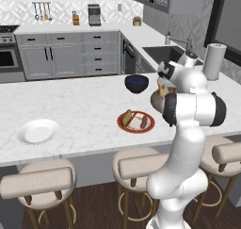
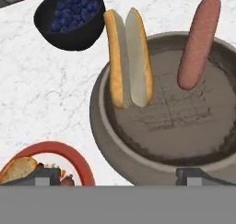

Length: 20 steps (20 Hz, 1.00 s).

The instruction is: Place one bun and one sausage from the bowl on each plate.

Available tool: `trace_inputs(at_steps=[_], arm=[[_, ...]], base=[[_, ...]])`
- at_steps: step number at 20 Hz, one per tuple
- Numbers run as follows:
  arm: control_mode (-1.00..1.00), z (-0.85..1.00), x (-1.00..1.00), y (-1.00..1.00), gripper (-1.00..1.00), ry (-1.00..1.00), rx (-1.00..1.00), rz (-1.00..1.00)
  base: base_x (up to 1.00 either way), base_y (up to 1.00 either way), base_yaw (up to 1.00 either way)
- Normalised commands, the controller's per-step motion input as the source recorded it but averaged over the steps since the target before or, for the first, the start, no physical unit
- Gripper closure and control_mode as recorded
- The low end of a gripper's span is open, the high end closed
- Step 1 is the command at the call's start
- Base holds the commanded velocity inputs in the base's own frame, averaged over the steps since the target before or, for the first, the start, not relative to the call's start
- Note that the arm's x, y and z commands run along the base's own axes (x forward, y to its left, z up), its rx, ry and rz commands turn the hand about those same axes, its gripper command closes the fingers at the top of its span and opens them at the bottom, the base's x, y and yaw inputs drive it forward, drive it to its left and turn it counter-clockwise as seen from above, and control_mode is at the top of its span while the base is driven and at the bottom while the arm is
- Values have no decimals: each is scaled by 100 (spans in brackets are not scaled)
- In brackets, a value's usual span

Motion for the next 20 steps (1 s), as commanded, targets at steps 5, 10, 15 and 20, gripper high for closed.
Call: trace_inputs(at_steps=[5, 10, 15, 20], arm=[[-100, -44, 76, -8, -100, 1, -1, 11], [-100, -33, 70, -21, -100, 5, 0, 3], [-100, -27, 67, -11, -100, 10, 0, 0], [-100, -30, 48, 0, -100, 13, 0, 0]], base=[[0, 0, 0], [0, 0, 0], [0, 0, 0], [0, 0, 0]])
